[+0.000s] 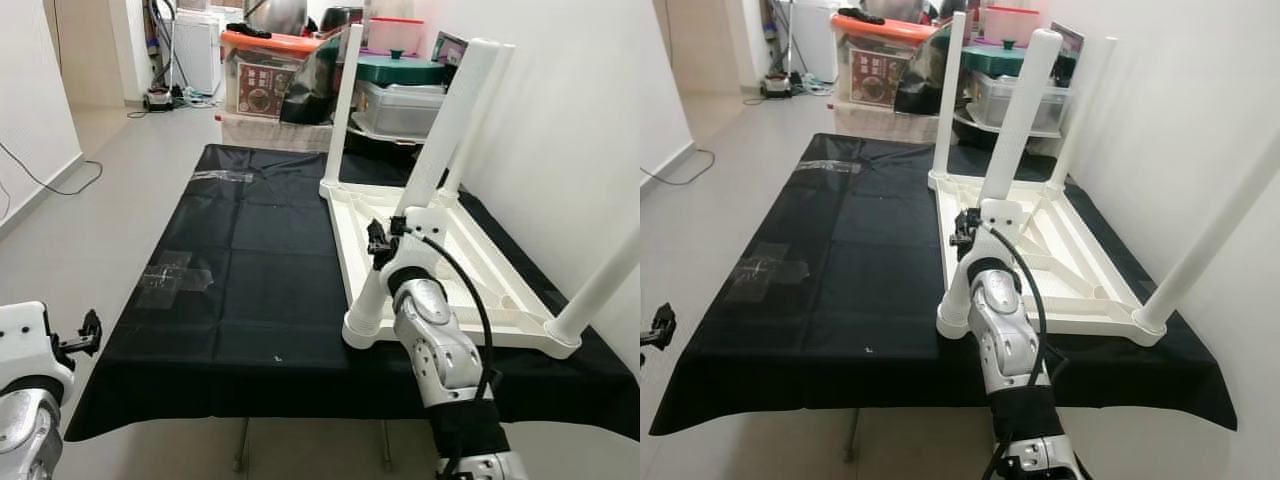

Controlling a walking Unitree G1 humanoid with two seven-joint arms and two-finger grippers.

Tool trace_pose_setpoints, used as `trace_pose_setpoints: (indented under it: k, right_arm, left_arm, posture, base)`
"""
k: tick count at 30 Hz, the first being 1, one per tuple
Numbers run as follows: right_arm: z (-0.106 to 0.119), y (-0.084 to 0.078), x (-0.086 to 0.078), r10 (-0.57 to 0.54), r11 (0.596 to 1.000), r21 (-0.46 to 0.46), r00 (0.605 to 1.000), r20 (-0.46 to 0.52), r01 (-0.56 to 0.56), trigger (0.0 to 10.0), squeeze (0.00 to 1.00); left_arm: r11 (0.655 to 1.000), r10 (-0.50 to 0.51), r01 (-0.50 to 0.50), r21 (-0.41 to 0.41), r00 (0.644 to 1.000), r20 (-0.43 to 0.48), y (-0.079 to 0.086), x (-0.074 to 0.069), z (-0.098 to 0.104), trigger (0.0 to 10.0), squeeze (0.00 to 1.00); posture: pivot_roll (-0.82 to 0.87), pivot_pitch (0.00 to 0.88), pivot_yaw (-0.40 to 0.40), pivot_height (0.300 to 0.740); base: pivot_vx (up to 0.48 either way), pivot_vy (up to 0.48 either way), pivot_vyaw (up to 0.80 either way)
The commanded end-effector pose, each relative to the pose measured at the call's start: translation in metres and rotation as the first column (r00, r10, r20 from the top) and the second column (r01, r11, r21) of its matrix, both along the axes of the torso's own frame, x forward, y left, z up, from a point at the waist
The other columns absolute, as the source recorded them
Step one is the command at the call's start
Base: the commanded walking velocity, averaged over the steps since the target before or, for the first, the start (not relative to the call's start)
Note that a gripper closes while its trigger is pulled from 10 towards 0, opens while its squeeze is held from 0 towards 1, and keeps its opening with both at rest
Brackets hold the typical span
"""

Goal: Building children table

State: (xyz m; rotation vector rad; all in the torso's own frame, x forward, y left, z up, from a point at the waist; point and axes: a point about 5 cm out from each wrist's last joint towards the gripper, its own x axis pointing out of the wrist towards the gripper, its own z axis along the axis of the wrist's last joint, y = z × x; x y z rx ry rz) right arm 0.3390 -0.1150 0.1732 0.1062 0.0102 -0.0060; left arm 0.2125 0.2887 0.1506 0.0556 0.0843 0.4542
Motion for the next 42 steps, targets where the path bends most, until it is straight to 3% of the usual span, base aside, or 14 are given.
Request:
trace_pose_setpoints:
  k: [1, 10, 17, 19, 23, 27, 30, 32, 35, 40, 42]
  right_arm:
    - [-0.039, -0.010, -0.006, -0.049, 0.997, -0.060, 0.980, -0.192, 0.039, 0.0, 0.00]
    - [-0.028, -0.006, -0.001, -0.051, 0.998, -0.039, 0.980, -0.191, 0.045, 0.0, 0.00]
    - [-0.029, -0.002, -0.006, -0.027, 0.999, -0.041, 0.982, -0.189, 0.019, 0.0, 0.00]
    - [-0.025, 0.009, -0.009, 0.096, 0.995, -0.005, 0.984, -0.150, -0.098, 0.0, 0.00]
    - [-0.022, 0.013, -0.009, 0.148, 0.989, 0.003, 0.981, -0.126, -0.149, 0.0, 0.00]
    - [-0.010, 0.029, -0.009, 0.451, 0.892, -0.026, 0.892, -0.029, -0.452, 0.0, 0.00]
    - [-0.009, 0.029, -0.010, 0.526, 0.848, -0.066, 0.851, -0.015, -0.525, 0.0, 0.00]
    - [-0.009, 0.029, -0.010, 0.526, 0.848, -0.066, 0.851, -0.015, -0.525, 0.0, 0.00]
    - [-0.010, 0.031, -0.012, 0.643, 0.763, -0.077, 0.766, -0.015, -0.642, 0.0, 0.00]
    - [-0.008, 0.030, -0.011, 0.705, 0.708, -0.052, 0.709, 0.003, -0.704, 0.0, 0.00]
    - [-0.004, 0.029, -0.011, 0.766, 0.643, -0.061, 0.642, 0.032, -0.764, 0.0, 0.00]
  left_arm:
    - [1.000, -0.007, 0.007, 0.001, 1.000, -0.022, -0.001, 0.002, -0.002, 10.0, 0.00]
    - [1.000, 0.001, -0.001, 0.005, 0.999, -0.038, 0.000, 0.003, -0.005, 10.0, 0.00]
    - [1.000, -0.005, 0.005, 0.011, 0.999, -0.040, -0.001, 0.006, -0.005, 10.0, 0.00]
    - [1.000, -0.007, 0.008, 0.010, 0.999, -0.041, -0.001, 0.006, -0.005, 10.0, 0.00]
    - [1.000, -0.009, 0.009, 0.010, 0.999, -0.042, -0.001, 0.007, -0.006, 10.0, 0.00]
    - [1.000, -0.014, 0.015, 0.007, 0.999, -0.040, -0.003, 0.008, -0.007, 10.0, 0.00]
    - [1.000, -0.014, 0.014, 0.007, 0.999, -0.039, -0.003, 0.008, -0.006, 10.0, 0.00]
    - [1.000, -0.014, 0.014, 0.007, 0.999, -0.039, -0.003, 0.008, -0.006, 10.0, 0.00]
    - [1.000, -0.015, 0.015, 0.003, 0.999, -0.041, -0.005, 0.008, -0.007, 10.0, 0.00]
    - [1.000, -0.015, 0.015, -0.003, 0.999, -0.041, -0.006, 0.008, -0.008, 10.0, 0.00]
    - [1.000, -0.014, 0.014, -0.007, 0.999, -0.039, -0.006, 0.007, -0.008, 10.0, 0.00]
  posture:
    - [0.09, 0.000, -0.091, 0.740]
    - [0.08, 0.000, -0.090, 0.740]
    - [0.08, 0.000, -0.088, 0.740]
    - [0.07, 0.000, -0.085, 0.740]
    - [0.07, 0.000, -0.084, 0.740]
    - [0.07, 0.000, -0.088, 0.740]
    - [0.07, 0.000, -0.093, 0.740]
    - [0.07, 0.000, -0.093, 0.740]
    - [0.08, 0.000, -0.099, 0.740]
    - [0.08, 0.000, -0.099, 0.740]
    - [0.09, 0.000, -0.103, 0.740]
  base:
    - [0.000, 0.000, 0.00]
    - [0.000, 0.000, 0.00]
    - [0.000, 0.000, 0.00]
    - [0.000, 0.000, 0.00]
    - [0.000, 0.000, 0.00]
    - [0.000, 0.000, 0.00]
    - [0.000, 0.000, 0.00]
    - [0.000, 0.000, 0.00]
    - [0.000, 0.000, 0.00]
    - [0.000, 0.000, 0.00]
    - [0.000, 0.000, 0.00]
